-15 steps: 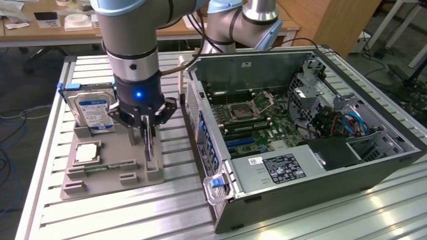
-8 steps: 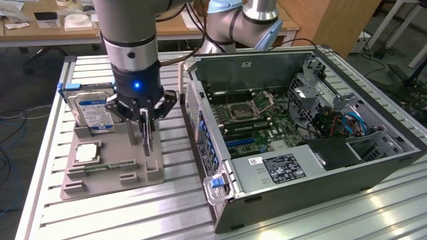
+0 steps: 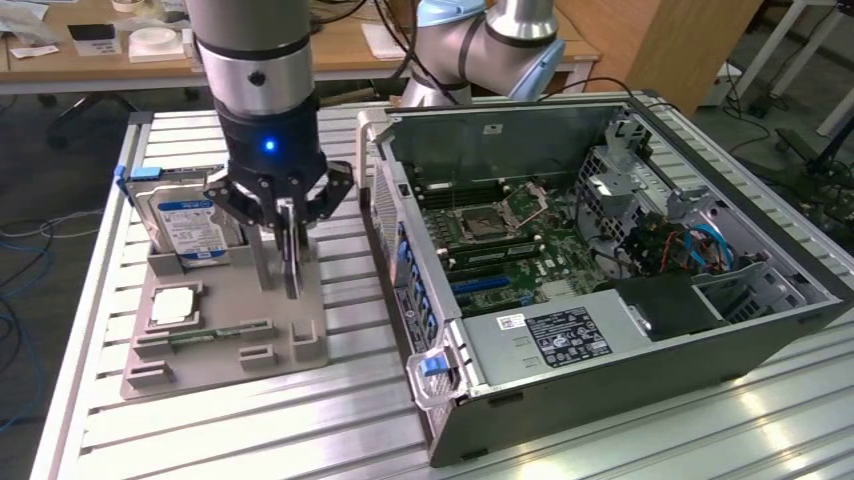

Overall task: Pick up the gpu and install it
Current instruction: 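Pick up the gpu and move the gpu toward the slot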

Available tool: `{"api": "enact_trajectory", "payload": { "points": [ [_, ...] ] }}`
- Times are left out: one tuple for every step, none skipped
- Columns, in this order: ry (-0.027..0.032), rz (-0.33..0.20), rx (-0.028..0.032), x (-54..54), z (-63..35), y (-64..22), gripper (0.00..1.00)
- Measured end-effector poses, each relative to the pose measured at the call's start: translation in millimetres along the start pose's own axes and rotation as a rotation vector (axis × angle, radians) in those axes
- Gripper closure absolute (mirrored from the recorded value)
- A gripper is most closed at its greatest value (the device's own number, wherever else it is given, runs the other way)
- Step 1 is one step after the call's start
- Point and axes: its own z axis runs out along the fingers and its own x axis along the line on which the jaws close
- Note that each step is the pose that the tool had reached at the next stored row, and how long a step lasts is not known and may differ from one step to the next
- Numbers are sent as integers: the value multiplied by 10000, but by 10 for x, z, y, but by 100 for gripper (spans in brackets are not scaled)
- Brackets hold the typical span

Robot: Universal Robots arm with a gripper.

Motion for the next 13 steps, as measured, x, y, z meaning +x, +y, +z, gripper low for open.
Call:
{"api": "enact_trajectory", "payload": {
  "points": [
    [1, 0, -2, 0, -34, 1, 72],
    [0, -1, -3, -1, -69, 3, 72],
    [1, -1, -4, -1, -106, 4, 72],
    [1, -1, -5, -2, -142, 6, 72],
    [1, 0, -6, -2, -177, 7, 72],
    [1, -1, -7, -2, -212, 8, 72],
    [1, 0, -8, -3, -247, 10, 72],
    [1, 0, -9, -3, -283, 11, 72],
    [1, 0, -10, -3, -318, 13, 72],
    [1, 0, -11, -4, -357, 14, 72],
    [1, -1, -11, -4, -392, 15, 72],
    [1, 0, -13, -4, -428, 17, 72],
    [1, 0, -14, -5, -464, 18, 72]
  ]
}}
